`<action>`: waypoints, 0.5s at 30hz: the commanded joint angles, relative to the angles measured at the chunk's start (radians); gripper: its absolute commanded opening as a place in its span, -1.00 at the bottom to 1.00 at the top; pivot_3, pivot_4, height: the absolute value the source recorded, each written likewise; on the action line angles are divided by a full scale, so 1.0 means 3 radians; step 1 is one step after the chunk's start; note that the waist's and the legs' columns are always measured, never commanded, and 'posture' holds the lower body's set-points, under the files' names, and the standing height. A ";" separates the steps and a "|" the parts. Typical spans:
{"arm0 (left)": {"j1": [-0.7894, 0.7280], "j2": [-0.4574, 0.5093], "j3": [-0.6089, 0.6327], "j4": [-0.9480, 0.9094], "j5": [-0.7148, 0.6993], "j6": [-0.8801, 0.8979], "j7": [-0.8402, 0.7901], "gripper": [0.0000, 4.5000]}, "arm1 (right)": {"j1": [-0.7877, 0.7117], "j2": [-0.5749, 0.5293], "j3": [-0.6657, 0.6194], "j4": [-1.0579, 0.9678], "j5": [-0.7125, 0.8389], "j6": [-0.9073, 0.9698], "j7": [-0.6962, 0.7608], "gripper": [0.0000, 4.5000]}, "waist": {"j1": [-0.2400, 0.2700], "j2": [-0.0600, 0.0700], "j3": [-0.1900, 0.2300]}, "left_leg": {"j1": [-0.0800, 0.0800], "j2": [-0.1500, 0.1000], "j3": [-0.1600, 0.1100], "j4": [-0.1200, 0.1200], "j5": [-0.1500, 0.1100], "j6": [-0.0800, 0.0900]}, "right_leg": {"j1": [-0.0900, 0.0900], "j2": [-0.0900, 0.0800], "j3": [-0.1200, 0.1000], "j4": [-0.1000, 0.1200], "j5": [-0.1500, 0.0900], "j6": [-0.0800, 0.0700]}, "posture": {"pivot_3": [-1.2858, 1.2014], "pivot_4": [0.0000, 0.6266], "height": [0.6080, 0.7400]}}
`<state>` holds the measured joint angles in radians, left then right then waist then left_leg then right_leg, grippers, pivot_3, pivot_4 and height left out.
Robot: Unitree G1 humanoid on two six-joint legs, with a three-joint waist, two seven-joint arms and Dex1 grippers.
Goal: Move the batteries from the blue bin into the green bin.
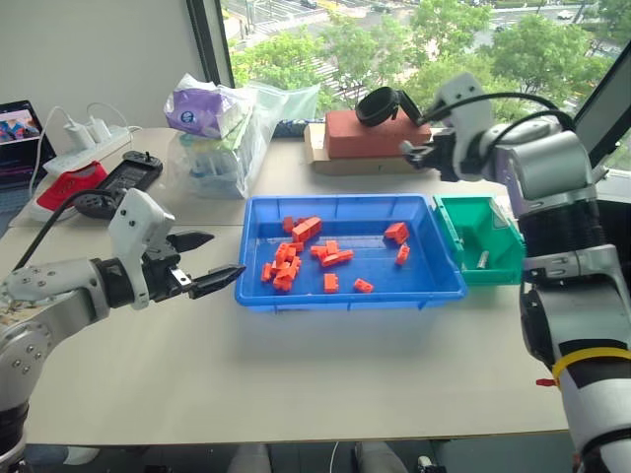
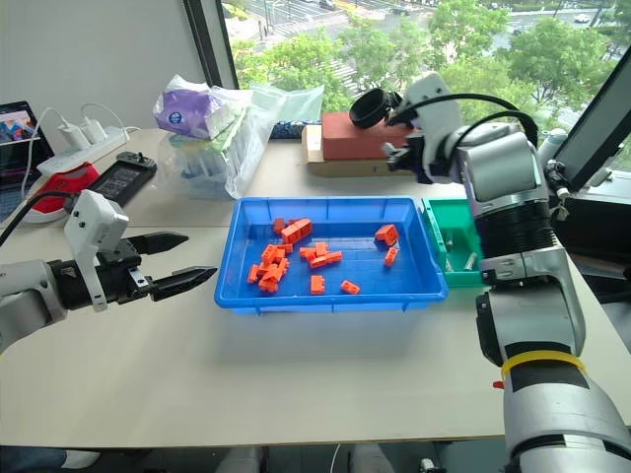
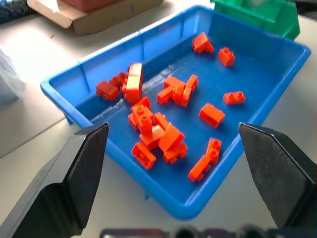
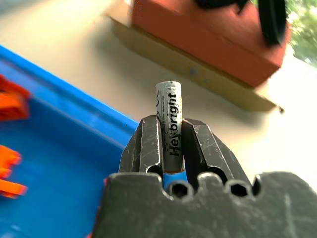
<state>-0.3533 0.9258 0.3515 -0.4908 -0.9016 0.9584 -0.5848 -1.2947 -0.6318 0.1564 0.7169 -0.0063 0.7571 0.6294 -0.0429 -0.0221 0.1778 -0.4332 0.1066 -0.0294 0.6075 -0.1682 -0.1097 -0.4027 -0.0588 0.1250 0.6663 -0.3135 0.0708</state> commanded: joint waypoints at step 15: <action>0.0057 0.0060 0.0038 -0.0040 0.0112 -0.0084 -0.0083 1.00 | 0.0100 -0.0052 -0.0023 0.0871 -0.0391 -0.0548 -0.0150 -0.17 | -0.0089 0.0002 0.0001 | 0.0000 -0.0001 0.0001 0.0001 0.0009 -0.0006 | 0.0000 -0.0001 0.0001 0.0002 0.0000 0.0000 | 0.03 -0.52 1.00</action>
<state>-0.3349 0.9295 0.3323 -0.4766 -0.8741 0.9567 -0.6021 -1.2384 -0.6215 0.1662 0.9969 -0.1138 0.6132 0.5875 -0.0696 -0.0215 0.1781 -0.4333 0.1064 -0.0291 0.6079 -0.1654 -0.1113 -0.4026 -0.0590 0.1254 0.6672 -0.3135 0.0708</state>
